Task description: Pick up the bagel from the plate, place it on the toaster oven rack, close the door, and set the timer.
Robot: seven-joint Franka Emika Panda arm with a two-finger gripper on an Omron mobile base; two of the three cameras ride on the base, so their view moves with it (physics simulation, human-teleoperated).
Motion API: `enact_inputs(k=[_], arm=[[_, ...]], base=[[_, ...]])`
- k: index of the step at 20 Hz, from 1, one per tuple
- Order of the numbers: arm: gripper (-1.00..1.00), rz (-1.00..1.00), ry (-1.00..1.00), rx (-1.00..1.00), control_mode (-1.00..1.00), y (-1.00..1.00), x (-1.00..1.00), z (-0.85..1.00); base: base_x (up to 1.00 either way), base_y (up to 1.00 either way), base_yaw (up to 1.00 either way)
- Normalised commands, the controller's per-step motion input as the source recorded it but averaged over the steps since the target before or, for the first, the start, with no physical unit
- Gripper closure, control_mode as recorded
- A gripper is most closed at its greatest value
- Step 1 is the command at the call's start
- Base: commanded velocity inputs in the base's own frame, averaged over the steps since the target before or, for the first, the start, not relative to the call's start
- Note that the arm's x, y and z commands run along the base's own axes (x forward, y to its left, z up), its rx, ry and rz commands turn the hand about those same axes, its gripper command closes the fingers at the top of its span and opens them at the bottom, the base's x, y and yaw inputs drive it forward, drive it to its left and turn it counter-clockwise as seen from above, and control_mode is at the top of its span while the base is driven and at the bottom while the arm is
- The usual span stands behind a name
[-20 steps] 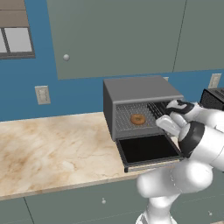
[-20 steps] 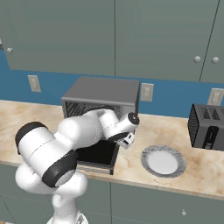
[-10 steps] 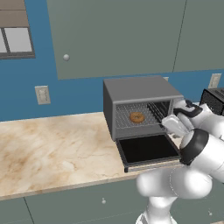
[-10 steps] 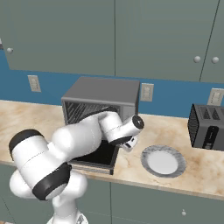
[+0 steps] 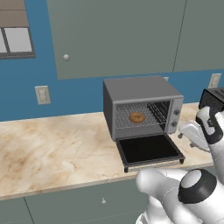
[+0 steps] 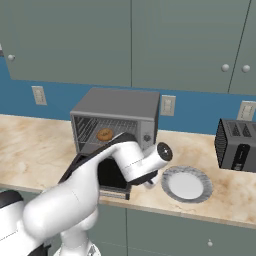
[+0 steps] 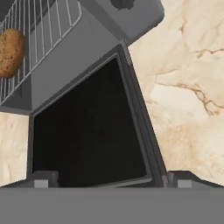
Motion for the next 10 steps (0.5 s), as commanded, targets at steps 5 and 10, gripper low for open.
enact_inputs(k=[5, 10], arm=[[-1.00, 0.00, 0.02, 0.13, -1.00, -0.04, -0.51, -0.07], [-1.00, 0.00, 0.05, 0.21, -1.00, 0.00, -0.30, -0.11]], base=[[0.00, 0.00, 0.00], [0.00, 0.00, 0.00]])
